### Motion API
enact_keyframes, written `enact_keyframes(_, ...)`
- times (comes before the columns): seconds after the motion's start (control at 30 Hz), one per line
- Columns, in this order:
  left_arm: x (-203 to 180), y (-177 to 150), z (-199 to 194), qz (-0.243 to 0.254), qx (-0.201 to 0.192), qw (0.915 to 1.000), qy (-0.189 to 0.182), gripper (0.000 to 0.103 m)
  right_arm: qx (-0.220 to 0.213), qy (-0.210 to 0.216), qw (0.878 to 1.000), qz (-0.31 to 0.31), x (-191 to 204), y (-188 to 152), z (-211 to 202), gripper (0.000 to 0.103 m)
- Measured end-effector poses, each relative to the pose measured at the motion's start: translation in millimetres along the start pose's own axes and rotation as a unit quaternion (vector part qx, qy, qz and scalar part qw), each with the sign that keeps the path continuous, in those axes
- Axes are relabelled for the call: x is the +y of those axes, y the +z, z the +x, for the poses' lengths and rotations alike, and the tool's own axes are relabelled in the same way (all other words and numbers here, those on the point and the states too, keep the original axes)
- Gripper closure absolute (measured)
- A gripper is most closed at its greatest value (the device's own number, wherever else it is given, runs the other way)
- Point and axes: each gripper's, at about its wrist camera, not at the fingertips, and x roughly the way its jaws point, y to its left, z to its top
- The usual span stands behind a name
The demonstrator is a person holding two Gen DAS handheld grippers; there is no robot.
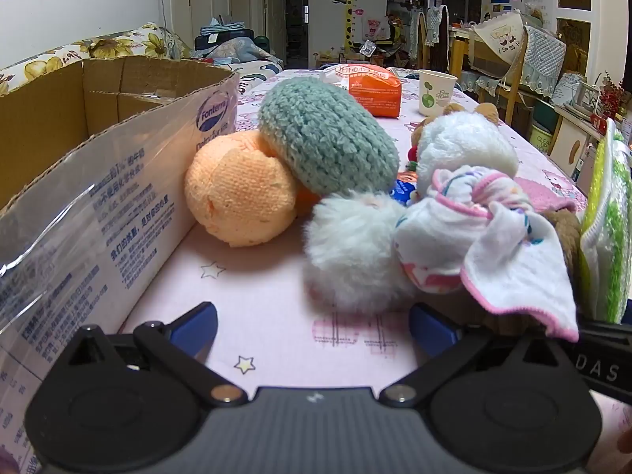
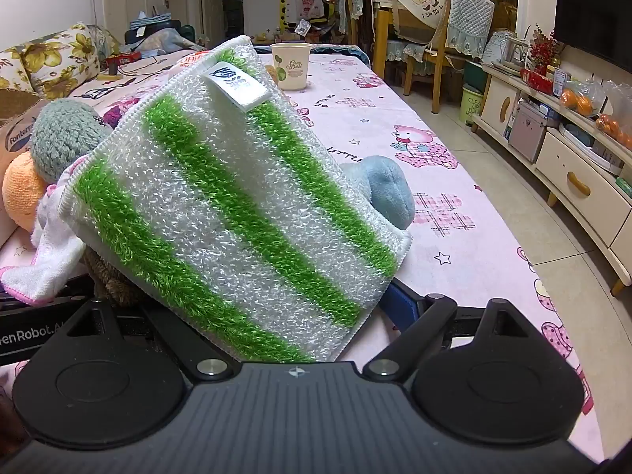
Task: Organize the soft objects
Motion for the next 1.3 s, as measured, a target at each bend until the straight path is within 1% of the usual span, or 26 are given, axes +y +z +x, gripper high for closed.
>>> enact_keyframes(0.07, 0.3, 0.0, -0.2, -0.001, 0.002, 1.0000, -0.001, 0.000, 0.009, 0.005, 1.000, 0.006, -0.4, 0.0, 0.5, 0.000)
enact_keyframes(0.2, 1.2, -2.1, -5.2, 0.002, 0.001, 1.0000, -0.003, 0.000, 0.013, 0.001, 1.000, 0.003, -0.7, 1.1, 0.0, 0.000)
enact_keyframes(0.33, -7.3, -7.0, -10.9, 0.022, -0.005, 0.9997, 0.004, 0.001, 0.023, 0.002, 1.000, 0.004, 3.3, 0.5, -2.1, 0.000)
enact_keyframes(0.43, -7.0, -14.2, -27.9, 0.046, -0.025, 0.9986, 0.002, 0.001, 0.029, 0.005, 1.000, 0.010, -0.7, 0.5, -3.5, 0.000)
enact_keyframes(0.47, -7.1, -14.2, -33.3, 0.050, -0.030, 0.9983, 0.000, 0.001, 0.026, 0.005, 1.000, 0.009, 2.3, -5.5, -7.1, 0.000)
enact_keyframes(0.57, -1.9, -12.4, -54.0, 0.053, -0.046, 0.9975, 0.000, 0.001, 0.026, 0.006, 1.000, 0.009, 6.1, -6.7, -11.1, 0.000)
enact_keyframes(0.7, 4.5, -7.5, -77.8, 0.052, -0.059, 0.9969, -0.005, 0.001, 0.008, 0.007, 1.000, 0.009, 10.3, -6.3, -20.0, 0.000)
enact_keyframes(0.83, 12.8, -5.0, -101.5, 0.056, -0.072, 0.9959, -0.005, 0.001, -0.006, 0.022, 1.000, 0.015, 14.4, -6.3, -24.9, 0.000)
enact_keyframes(0.97, 28.3, -2.4, -125.2, 0.052, -0.087, 0.9949, -0.005, 0.001, -0.027, 0.027, 0.999, 0.018, 19.0, -11.7, -29.9, 0.000)
enact_keyframes(1.1, 46.0, -0.7, -147.2, 0.045, -0.101, 0.9938, -0.001, 0.001, -0.041, 0.042, 0.998, 0.023, 27.9, -17.6, -36.1, 0.000)
enact_keyframes(1.2, 62.2, -2.2, -163.0, 0.041, -0.113, 0.9927, 0.009, 0.001, -0.047, 0.047, 0.998, 0.021, 34.6, -19.7, -37.7, 0.000)
enact_keyframes(1.3, 77.2, -2.9, -174.3, 0.039, -0.124, 0.9911, 0.029, 0.001, -0.063, 0.053, 0.997, 0.012, 41.4, -23.3, -44.1, 0.000)
